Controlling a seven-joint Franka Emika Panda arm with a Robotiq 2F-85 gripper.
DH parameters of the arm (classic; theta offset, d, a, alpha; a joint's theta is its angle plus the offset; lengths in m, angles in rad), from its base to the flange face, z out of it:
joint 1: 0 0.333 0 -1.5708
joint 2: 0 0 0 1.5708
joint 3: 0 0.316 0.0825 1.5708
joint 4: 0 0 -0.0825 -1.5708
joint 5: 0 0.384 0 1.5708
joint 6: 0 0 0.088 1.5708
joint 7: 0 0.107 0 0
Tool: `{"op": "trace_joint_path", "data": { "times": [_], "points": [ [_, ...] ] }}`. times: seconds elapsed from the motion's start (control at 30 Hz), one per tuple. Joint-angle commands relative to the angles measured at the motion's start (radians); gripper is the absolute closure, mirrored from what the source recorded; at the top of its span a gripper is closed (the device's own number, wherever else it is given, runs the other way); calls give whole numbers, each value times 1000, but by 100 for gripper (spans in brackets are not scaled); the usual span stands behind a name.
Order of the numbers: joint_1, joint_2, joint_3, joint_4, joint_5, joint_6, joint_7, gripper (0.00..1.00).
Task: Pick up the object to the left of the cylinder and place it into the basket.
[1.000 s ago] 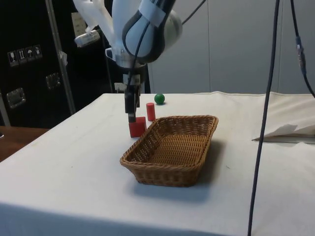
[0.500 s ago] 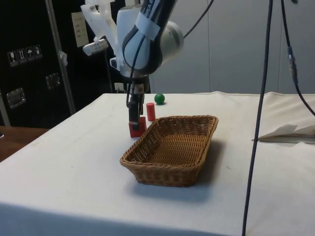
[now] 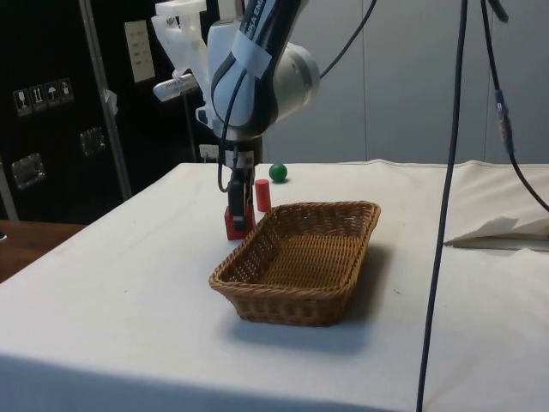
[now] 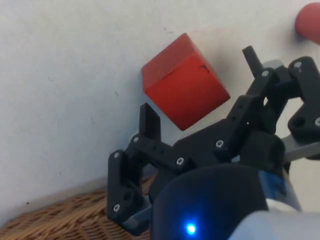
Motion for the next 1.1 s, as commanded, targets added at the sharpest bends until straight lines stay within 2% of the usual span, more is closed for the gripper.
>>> {"op": "trace_joint_path", "data": {
  "times": [0.0,0.07,0.1,0.13,0.2,0.23,0.3,0.37,0.4,0.57,0.93,0.97,1.0,1.07],
  "points": [
    [-5,-1,5,1,4,2,-6,3],
    [-5,0,5,1,3,2,-6,21],
    [0,0,-1,0,0,-1,0,32],
    [-5,0,4,1,3,2,-5,32],
    [-4,0,4,1,3,1,-5,56],
    [-4,0,3,1,2,1,-5,77],
    [-4,0,3,1,3,1,-5,99],
    [0,-1,-2,0,0,-2,0,99],
    [-4,1,3,1,2,1,-5,99],
    [-4,1,2,1,2,1,-4,98],
    [9,-15,-15,-3,-8,-8,4,98],
    [2,-8,-5,3,-1,-3,0,98],
    [10,-17,-16,-4,-9,-8,5,98],
    [13,-26,-22,-5,-15,-12,7,98]
  ]
}}
